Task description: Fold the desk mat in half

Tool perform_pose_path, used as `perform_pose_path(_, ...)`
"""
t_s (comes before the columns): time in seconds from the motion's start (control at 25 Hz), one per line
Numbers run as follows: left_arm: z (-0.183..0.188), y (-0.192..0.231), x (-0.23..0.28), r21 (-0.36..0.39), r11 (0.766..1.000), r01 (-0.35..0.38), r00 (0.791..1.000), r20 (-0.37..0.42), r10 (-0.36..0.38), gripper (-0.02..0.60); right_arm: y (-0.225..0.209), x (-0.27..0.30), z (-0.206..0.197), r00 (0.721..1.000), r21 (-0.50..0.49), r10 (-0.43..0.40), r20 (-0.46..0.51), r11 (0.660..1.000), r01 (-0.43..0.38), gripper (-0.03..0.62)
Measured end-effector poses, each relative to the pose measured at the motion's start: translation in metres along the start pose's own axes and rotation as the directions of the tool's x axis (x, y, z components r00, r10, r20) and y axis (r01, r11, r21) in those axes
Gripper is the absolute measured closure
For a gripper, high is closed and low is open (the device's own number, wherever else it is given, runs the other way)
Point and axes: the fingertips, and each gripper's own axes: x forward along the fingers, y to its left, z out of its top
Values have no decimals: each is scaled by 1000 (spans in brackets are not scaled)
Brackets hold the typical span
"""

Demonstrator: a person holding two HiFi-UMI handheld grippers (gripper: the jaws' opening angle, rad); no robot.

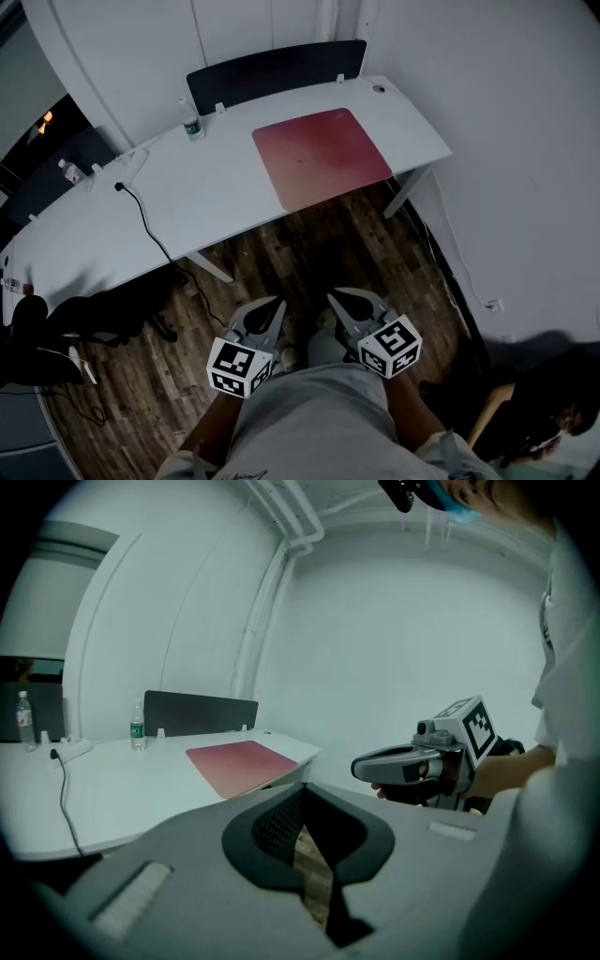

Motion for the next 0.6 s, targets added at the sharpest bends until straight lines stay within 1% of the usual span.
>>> perform_pose_path(0.16, 6, 11, 16, 0, 1000, -6, 1000, 5, 6, 561, -17, 11, 2, 1000, 3, -3, 5, 1000, 3, 586)
perform_pose_path(0.32, 11, 29, 43, -13, 1000, -25, 1000, 2, 25, 561, -44, 31, 11, 1000, -13, 11, 2, 1000, -11, 586)
perform_pose_path(0.44, 24, 46, 70, -27, 999, -40, 999, 15, 40, 562, -69, 50, 29, 999, -34, 35, 14, 999, -35, 586)
perform_pose_path(0.6, 49, 73, 110, -39, 997, -60, 997, 37, 61, 562, -110, 79, 57, 998, -75, 67, 19, 995, -66, 586)
